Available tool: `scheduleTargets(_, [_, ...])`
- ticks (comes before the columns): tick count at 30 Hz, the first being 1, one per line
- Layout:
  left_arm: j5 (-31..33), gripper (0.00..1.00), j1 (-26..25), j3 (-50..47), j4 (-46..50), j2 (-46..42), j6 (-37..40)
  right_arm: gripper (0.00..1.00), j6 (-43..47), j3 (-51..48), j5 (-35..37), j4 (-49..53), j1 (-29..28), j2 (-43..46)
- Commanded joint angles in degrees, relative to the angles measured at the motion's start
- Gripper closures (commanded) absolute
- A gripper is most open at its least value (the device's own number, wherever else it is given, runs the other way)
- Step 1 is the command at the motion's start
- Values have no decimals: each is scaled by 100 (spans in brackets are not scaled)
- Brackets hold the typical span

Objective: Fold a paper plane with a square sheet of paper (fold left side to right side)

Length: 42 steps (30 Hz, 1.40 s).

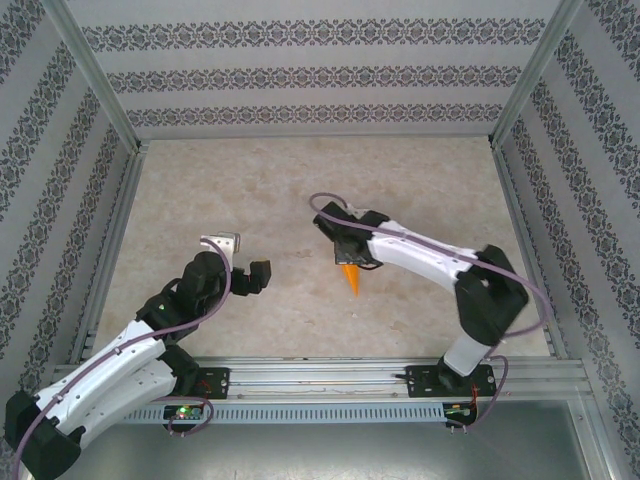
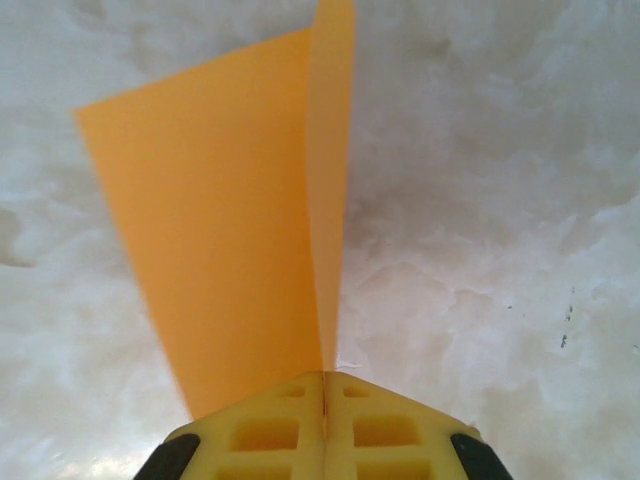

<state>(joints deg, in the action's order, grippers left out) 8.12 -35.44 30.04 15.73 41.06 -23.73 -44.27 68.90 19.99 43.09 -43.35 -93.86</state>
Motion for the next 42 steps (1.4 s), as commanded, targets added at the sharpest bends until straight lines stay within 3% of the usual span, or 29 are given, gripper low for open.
scheduleTargets(1, [-414,0,155,309,220,181,-544,100,445,-742,-1123,-1339,429,738])
scheduleTargets(7, [-1072,0,332,442,7,486,-1033,100,211,-2480,-4136,-4397,1414,1501])
scheduleTargets(10, [-1295,0,459,422,-124,500,-1272,100,10,-2811,-5199,-5423,1623,1188])
scheduleTargets(13, [-1547,0,601,373,-254,500,-1489,100,-61,-2733,-5796,-5884,1612,560])
scheduleTargets(23, [-1958,3,916,252,-340,613,-1712,99,173,-2311,-5212,-6052,1513,-721])
scheduleTargets(36, [-1998,3,985,193,-377,738,-1635,77,365,-2531,-4817,-5814,1514,-673])
scheduleTargets(42, [-2034,3,998,190,-382,736,-1644,76,520,-2522,-4529,-5432,1527,-530])
